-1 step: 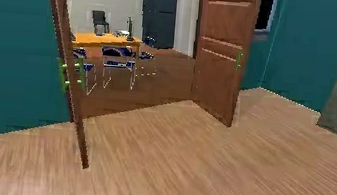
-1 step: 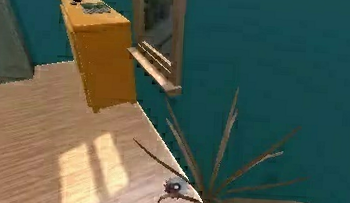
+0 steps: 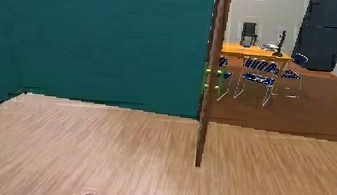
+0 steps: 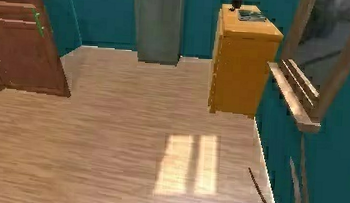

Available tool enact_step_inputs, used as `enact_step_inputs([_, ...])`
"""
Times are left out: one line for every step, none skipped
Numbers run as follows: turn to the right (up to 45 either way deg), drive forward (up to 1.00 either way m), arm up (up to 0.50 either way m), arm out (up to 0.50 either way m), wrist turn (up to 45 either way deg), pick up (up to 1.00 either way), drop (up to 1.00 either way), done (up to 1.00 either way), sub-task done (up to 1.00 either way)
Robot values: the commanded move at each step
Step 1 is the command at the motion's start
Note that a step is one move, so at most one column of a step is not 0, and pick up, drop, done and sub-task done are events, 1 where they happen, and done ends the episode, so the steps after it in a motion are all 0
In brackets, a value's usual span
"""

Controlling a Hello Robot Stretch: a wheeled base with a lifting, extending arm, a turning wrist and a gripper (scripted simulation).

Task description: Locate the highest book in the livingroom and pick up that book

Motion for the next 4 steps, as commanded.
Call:
enact_step_inputs([0.0,0.3,0.0,0.0,0.0,0.0,0.0,0.0,0.0])
enact_step_inputs([45.0,0.0,0.0,0.0,0.0,0.0,0.0,0.0,0.0])
enact_step_inputs([0.0,1.0,0.0,0.0,0.0,0.0,0.0,0.0,0.0])
enact_step_inputs([3.0,0.0,0.0,0.0,0.0,0.0,0.0,0.0,0.0])
